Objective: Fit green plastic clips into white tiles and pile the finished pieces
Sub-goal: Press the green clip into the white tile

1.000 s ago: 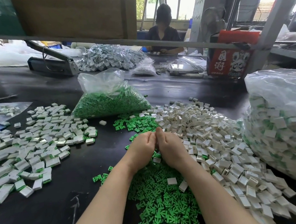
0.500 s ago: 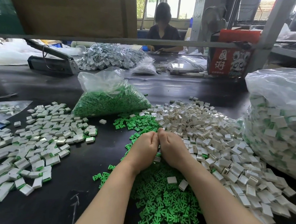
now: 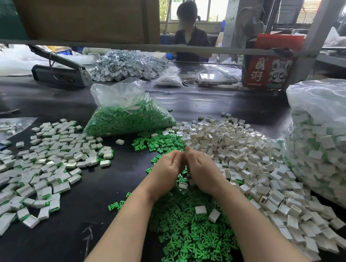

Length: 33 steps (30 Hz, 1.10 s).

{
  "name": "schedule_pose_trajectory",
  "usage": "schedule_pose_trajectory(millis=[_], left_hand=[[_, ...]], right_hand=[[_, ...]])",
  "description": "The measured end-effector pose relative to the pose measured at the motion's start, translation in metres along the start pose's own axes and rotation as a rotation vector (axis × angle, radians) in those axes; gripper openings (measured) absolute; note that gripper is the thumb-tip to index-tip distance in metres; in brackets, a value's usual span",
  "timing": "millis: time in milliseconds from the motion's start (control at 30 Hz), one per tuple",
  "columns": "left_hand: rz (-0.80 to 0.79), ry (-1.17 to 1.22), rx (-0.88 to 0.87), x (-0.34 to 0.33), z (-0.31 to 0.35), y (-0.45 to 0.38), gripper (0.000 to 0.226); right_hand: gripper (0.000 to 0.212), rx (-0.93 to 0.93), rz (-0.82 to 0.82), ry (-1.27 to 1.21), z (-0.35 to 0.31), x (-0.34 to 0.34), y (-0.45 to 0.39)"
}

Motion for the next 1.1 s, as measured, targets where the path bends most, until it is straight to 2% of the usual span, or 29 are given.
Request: schedule_pose_trajectory(millis=[100,167,233,367,500,567,700,767,967,1100], left_hand=[[0.017,0.078,0.01,0.005,0.002,0.002,0.029],[0.009,0.07,-0.011,0.005,0.003,0.003,0.032],[0.002,0.05,-0.017,0.004,0.003,0.002,0.032],[0.069,-0.01,-0.045,0.011,0.004,0.002,0.02],[0.156,0.047,-0.055,0.02,0.006,0.003,0.009],[0.187,0.103,-0.048,0.022,0.008,0.004,0.004],[0.266,0.085,-0.075,0.025,0.014,0.006,0.002],[0.266,0.115,-0.068,0.024,0.016,0.006,0.004],[0.251,0.176,-0.057,0.023,0.017,0.006,0.006],[0.249,0.177,-0.1,0.021,0.022,0.005,0.015]], right_hand=[[0.046,-0.071,0.024,-0.317,0.005,0.003,-0.003],[0.037,-0.057,0.045,-0.414,0.004,0.008,-0.004],[0.03,-0.013,0.04,-0.417,0.002,0.013,-0.005],[0.031,0.04,0.059,-0.343,0.001,0.018,-0.006],[0.032,-0.019,0.044,-0.512,0.004,0.016,-0.005],[0.041,-0.1,-0.005,-0.589,0.006,0.013,-0.003],[0.069,-0.229,-0.21,-0.652,0.007,0.0,0.001],[0.072,-0.254,-0.263,-0.715,0.006,-0.007,0.003],[0.06,-0.315,-0.257,-0.891,0.008,-0.013,0.004],[0.055,-0.304,-0.229,-0.957,0.007,-0.013,0.002]])
Point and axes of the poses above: each hand's wrist, its own y-axis away from the middle knuckle, its own x-axis out of the back of the hand, z = x × y, the point moved 6 cm from there along -y, towards the middle knuckle, and after that the axes turned 9 degrees about -y, right-handed, at the moved point
